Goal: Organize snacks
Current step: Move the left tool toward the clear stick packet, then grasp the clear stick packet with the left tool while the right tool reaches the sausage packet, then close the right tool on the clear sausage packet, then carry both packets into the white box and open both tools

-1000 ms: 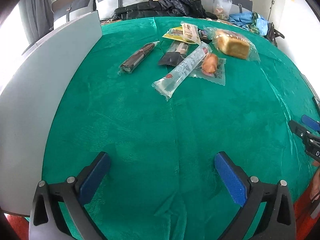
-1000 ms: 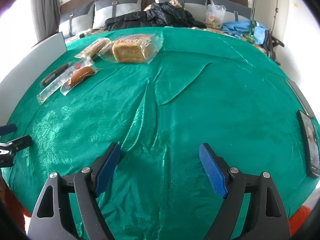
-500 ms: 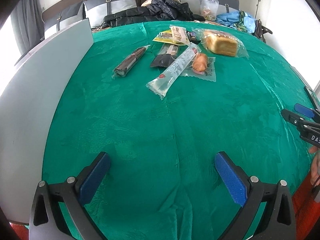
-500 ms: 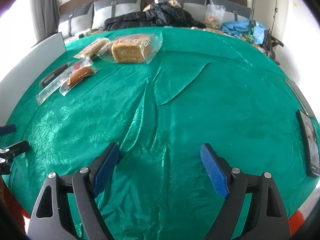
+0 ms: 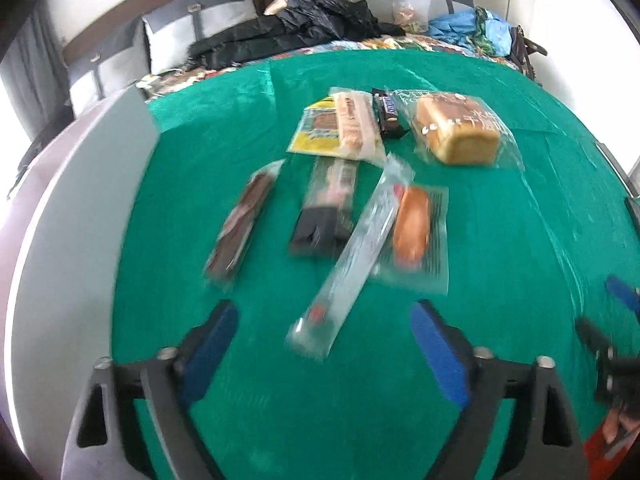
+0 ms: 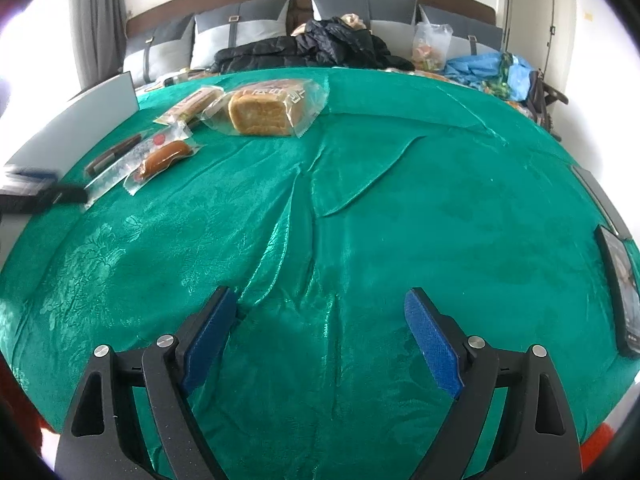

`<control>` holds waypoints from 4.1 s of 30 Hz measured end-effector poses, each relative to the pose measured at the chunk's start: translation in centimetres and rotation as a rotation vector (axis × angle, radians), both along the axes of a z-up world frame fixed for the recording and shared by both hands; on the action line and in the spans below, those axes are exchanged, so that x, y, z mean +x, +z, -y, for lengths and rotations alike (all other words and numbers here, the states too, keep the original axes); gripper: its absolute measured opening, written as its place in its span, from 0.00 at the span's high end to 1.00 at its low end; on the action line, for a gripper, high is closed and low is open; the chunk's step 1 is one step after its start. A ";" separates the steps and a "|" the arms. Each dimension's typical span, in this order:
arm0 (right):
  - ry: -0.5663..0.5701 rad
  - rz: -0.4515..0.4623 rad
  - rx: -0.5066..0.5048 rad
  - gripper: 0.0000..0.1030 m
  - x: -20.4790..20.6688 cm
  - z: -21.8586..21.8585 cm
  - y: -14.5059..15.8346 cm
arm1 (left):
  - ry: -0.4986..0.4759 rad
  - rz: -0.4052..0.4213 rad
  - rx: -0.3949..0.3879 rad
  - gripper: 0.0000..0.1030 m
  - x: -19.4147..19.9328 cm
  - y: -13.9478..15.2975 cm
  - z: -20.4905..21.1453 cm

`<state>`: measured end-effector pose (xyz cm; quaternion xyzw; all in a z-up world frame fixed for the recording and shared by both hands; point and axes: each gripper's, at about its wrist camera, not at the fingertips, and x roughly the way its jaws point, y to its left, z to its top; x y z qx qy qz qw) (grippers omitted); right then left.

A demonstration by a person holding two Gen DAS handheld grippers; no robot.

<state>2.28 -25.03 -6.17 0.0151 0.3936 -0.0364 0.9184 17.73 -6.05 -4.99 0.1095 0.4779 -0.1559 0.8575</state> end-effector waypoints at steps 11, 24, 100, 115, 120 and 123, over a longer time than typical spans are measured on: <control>-0.001 0.002 0.000 0.14 0.0 0.0 0.1 | 0.058 -0.128 -0.125 0.82 -3.6 -1.1 -1.5; -0.007 0.008 -0.002 0.14 0.0 -0.1 0.1 | 0.174 -0.039 -0.123 0.20 -7.5 -1.8 -5.6; 0.362 -0.124 0.423 0.62 14.9 -16.2 16.8 | 0.377 0.171 -0.554 0.83 -9.8 10.5 -19.9; 0.554 0.242 0.385 0.29 13.5 -29.1 31.0 | 0.682 0.337 -0.271 0.24 -11.5 14.9 -33.6; 0.468 0.276 0.226 0.25 13.0 -22.9 28.6 | 0.498 0.347 -0.324 0.13 -10.7 15.7 -25.9; 0.386 0.187 0.107 0.25 12.9 -18.5 22.0 | 0.365 0.290 -0.369 0.06 -10.4 14.3 -19.8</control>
